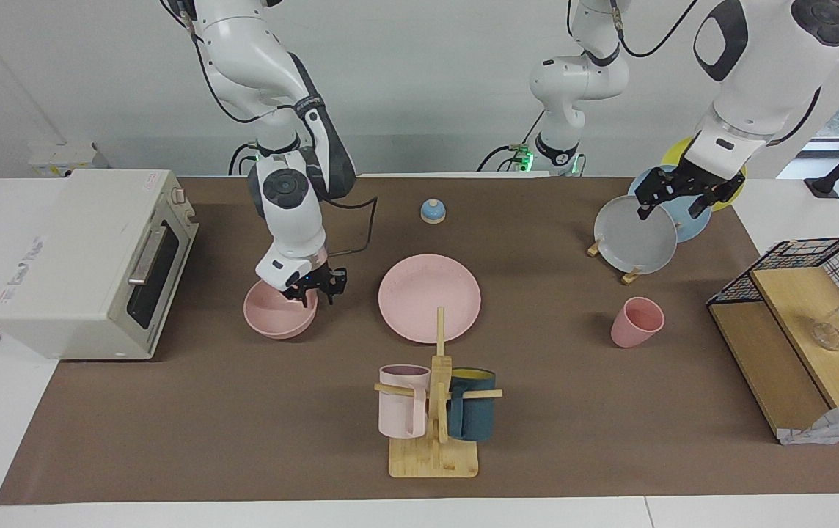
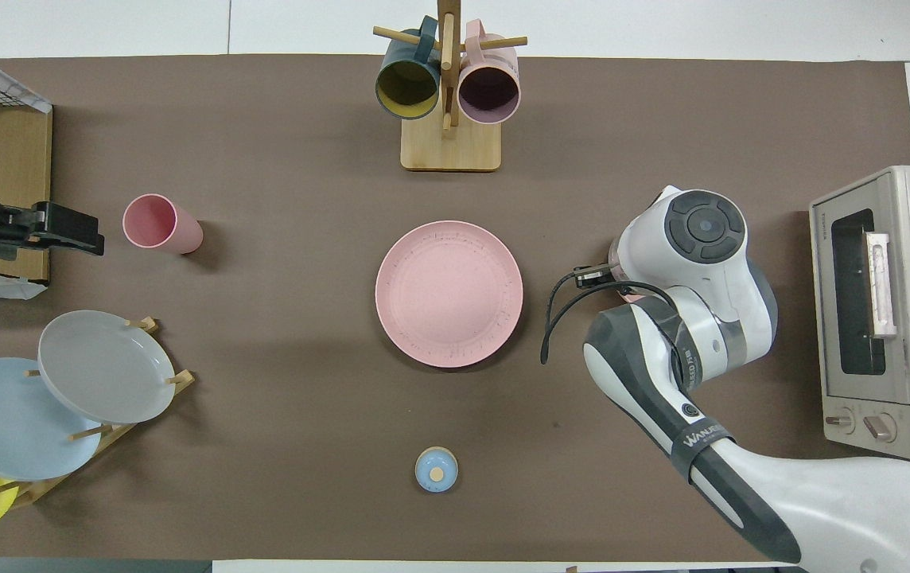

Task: Organize tableware
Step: 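Reach the right gripper down to the rim of the pink bowl, then lift the pink bowl with the right gripper and carry it over the plate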

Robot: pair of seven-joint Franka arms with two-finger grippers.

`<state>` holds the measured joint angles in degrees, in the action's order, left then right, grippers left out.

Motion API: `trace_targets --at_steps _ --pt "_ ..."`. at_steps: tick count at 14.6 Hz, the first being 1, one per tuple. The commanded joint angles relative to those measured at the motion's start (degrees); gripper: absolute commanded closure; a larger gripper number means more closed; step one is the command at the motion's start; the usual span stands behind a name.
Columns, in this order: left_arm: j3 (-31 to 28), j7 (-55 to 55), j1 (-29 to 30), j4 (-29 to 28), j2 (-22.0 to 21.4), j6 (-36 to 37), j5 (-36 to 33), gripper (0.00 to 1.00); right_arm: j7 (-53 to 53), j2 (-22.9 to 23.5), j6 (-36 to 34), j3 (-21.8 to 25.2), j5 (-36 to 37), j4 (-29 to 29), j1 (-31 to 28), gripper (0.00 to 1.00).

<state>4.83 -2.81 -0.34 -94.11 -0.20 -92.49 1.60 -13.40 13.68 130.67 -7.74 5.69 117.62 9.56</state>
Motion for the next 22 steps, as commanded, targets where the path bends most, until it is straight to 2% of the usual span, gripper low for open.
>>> trace_targets --at_steps 1,5,10,13,14,16,20,22 --pt "0.09 -0.17 0.25 -0.55 -0.59 -0.06 -0.72 0.00 0.75 -0.23 -0.58 -0.44 1.34 -0.02 -0.42 1.00" --pt "0.09 -0.17 0.25 -0.55 -0.59 -0.06 -0.72 0.00 -0.04 0.38 -5.84 -0.52 1.34 -4.84 0.72 1.00" --pt "0.09 -0.17 0.25 -0.55 -0.59 -0.06 -0.72 0.00 -8.62 5.12 -18.32 -0.96 1.25 -20.64 7.38 1.00" --pt "0.09 -0.17 0.25 -0.55 -0.59 -0.06 -0.72 0.00 -25.48 13.10 -27.28 -0.96 1.25 -35.65 16.16 1.00" --pt "0.09 -0.17 0.25 -0.55 -0.59 -0.06 -0.72 0.00 -28.23 15.91 -28.26 -0.88 1.43 -40.32 19.33 1.00" --pt "0.09 -0.17 0.25 -0.55 -0.59 -0.06 -0.72 0.00 -31.49 20.75 -28.36 -0.88 1.34 -46.84 22.07 1.00" --pt "0.09 -0.17 0.25 -0.55 -0.59 -0.06 -0.72 0.00 -35.10 22.09 -22.83 -0.88 1.17 -46.96 24.89 1.00" --pt "0.09 -0.26 0.25 -0.55 -0.59 -0.15 -0.72 0.00 -35.38 21.22 -21.60 -0.88 1.16 -43.64 25.16 1.00"
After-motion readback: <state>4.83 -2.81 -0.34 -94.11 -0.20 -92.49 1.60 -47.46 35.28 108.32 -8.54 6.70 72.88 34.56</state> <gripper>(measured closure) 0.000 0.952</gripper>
